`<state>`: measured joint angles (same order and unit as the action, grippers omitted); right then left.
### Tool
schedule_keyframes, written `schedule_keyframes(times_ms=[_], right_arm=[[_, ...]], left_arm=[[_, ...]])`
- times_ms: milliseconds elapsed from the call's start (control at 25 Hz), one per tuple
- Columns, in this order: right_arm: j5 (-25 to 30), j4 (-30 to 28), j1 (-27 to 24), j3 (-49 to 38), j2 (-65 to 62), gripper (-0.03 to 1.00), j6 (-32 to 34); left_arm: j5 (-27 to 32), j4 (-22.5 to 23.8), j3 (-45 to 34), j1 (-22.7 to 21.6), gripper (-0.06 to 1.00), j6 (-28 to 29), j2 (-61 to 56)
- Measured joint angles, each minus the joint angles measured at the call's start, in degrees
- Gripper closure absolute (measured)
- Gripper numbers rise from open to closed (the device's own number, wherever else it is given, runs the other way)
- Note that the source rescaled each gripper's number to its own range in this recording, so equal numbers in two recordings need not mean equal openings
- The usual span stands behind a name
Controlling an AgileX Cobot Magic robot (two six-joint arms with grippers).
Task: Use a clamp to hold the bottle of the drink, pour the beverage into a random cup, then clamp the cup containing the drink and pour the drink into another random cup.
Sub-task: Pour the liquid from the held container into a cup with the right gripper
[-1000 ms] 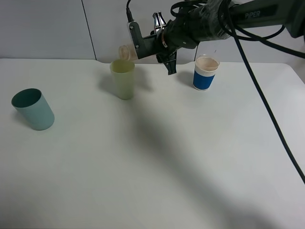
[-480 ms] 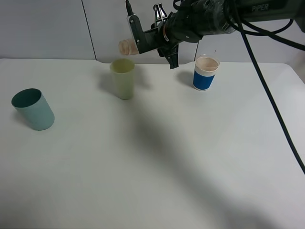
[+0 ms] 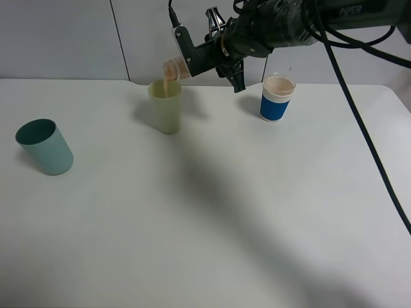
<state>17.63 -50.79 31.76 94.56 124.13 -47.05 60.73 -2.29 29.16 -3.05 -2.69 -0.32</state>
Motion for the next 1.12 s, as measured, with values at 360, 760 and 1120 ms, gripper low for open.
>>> schedule_keyframes(times_ms=[360, 760, 1120], right_arm=[[0.0, -0.84, 0.0, 0.0, 0.0, 0.93, -0.28], [0.0, -0.84, 0.0, 0.0, 0.0, 0.93, -0.33], [0.0, -1.3, 0.0, 0.0, 0.0, 0.93, -0.33]], left_arm=[[0.0, 0.0, 0.0, 0.0, -0.06, 0.0, 0.0], [0.0, 0.0, 0.0, 0.0, -0.06, 0.0, 0.0], [0.0, 0.0, 0.0, 0.0, -0.06, 0.0, 0.0]])
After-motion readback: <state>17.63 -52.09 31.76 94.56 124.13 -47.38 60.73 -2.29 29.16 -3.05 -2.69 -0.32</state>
